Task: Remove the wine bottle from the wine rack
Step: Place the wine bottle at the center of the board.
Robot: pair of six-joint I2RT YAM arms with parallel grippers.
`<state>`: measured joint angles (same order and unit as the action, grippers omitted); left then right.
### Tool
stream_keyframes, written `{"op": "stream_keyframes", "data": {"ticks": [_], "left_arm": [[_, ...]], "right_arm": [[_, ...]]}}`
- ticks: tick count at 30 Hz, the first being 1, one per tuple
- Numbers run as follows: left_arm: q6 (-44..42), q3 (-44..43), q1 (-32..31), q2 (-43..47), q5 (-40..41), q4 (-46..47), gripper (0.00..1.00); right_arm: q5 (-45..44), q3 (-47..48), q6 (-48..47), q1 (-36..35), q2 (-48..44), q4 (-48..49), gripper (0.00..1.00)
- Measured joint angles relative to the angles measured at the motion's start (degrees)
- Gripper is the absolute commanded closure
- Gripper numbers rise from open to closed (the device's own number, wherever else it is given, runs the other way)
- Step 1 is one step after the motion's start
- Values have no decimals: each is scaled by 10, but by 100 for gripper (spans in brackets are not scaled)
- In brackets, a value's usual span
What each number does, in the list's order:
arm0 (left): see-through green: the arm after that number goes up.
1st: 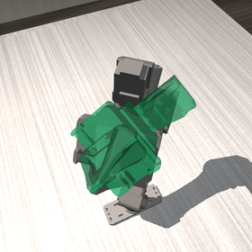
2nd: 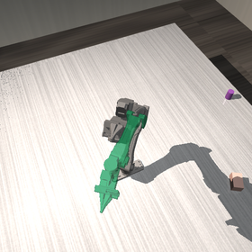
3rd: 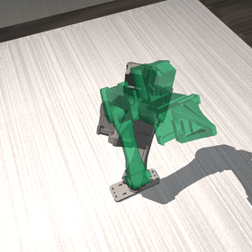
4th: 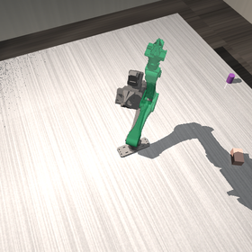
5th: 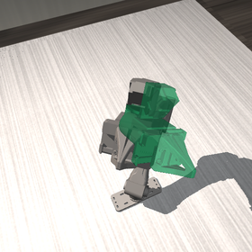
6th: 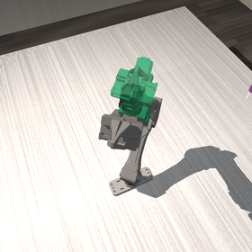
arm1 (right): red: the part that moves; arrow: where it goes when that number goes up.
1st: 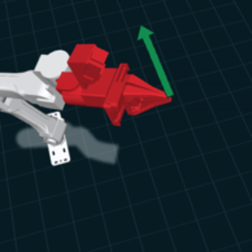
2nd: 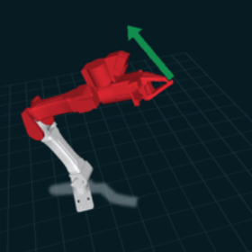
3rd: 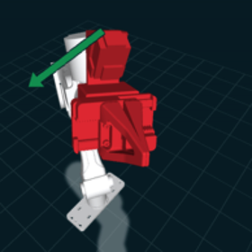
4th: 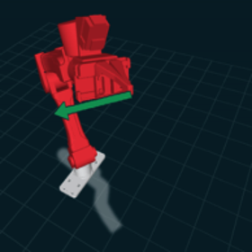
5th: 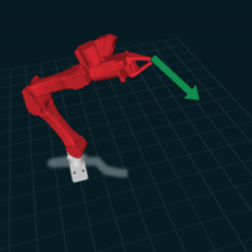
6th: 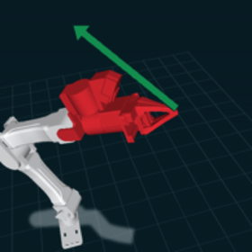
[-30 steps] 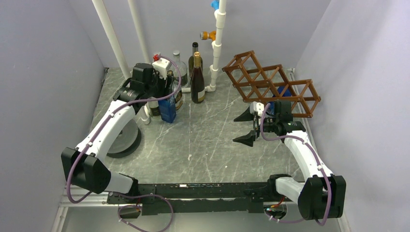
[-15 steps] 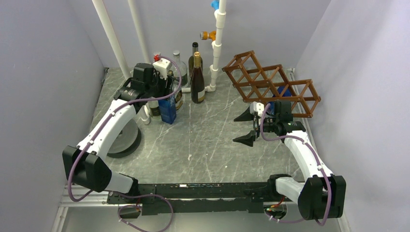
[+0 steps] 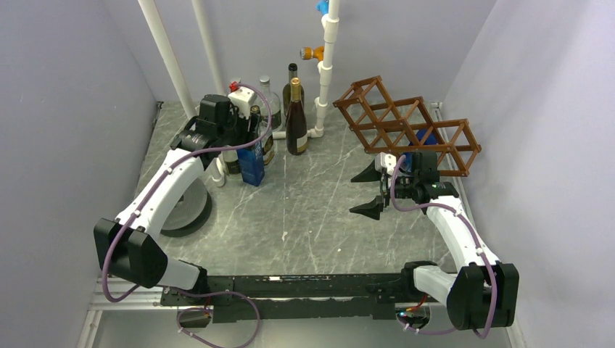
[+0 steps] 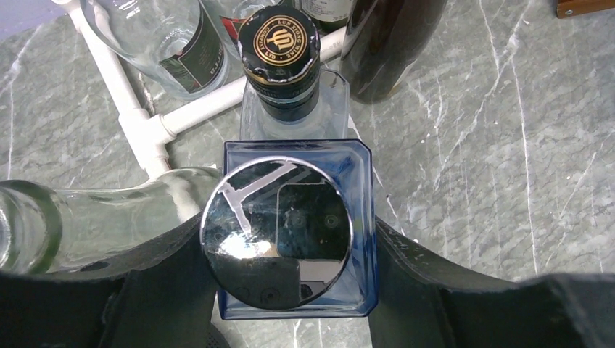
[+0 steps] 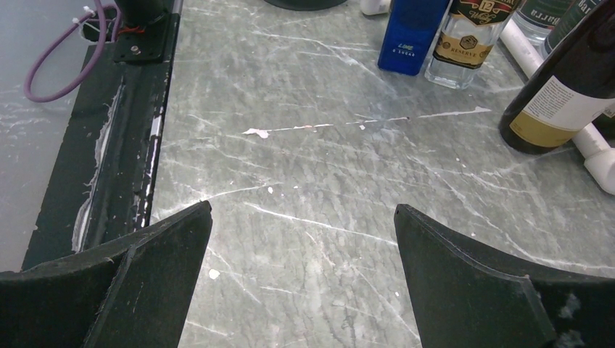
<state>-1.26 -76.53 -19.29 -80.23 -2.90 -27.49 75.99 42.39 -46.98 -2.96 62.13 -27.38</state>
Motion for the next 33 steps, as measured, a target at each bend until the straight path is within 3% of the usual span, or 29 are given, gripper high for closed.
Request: {"op": "stream_keyframes", "data": {"ticks": [8, 16, 22, 33], "left_arm": [[5, 0, 1, 29, 1, 23, 11], [6, -4, 1, 78, -4, 46, 1], [22, -3, 1, 98, -21, 47, 0], [82, 68, 7, 221, -73, 98, 0]], "right_arm": [[0, 0, 0, 0, 0, 0, 0], [0, 0, 0, 3, 0, 0, 0], [0, 0, -4, 5, 0, -1, 0], [-2, 0, -22, 13, -11, -25, 0]]}}
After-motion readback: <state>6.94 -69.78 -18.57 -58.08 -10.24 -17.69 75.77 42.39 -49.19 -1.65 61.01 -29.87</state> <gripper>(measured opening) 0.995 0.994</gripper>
